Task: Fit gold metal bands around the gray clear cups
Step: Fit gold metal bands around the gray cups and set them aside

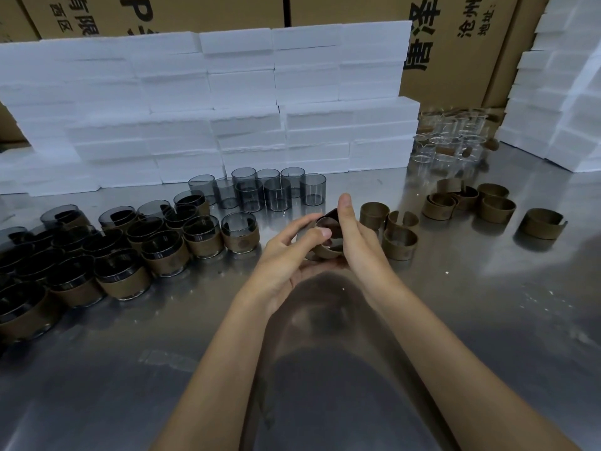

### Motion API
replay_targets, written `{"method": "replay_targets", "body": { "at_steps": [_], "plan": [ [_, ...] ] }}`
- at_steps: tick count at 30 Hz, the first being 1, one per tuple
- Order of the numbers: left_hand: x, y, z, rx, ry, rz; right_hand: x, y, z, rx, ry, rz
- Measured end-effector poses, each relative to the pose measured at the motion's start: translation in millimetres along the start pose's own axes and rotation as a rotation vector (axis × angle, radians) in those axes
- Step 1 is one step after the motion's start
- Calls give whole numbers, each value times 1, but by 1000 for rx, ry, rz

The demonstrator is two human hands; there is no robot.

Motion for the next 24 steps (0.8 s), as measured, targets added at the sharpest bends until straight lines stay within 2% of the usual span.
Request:
{"method": "replay_targets", "body": {
  "at_steps": [10,14,19,21,24],
  "plan": [
    [0,-2,2,-30,-6,27,4,2,-9,-21,3,-81],
    [0,5,5,-83,-1,59,11,-7,-9,35,-38,-253],
    [1,8,0,-97,26,27,12,-7,-10,17,-60,-235],
    [0,5,-2,-8,32,-38,12,-3,-11,-20,-82,-256],
    [1,2,-5,283,-21,-171,12,1,-15,-52,-110,-268]
  ]
}}
Point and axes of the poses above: each hand's wrist, its own x-axis towards the middle knuckle, its own y-axis out of the palm, z = x × y, the point moved 1 cm from there along x, towards the middle knuckle, and after that the axes turned 8 degrees about z, right-handed, at the moved point
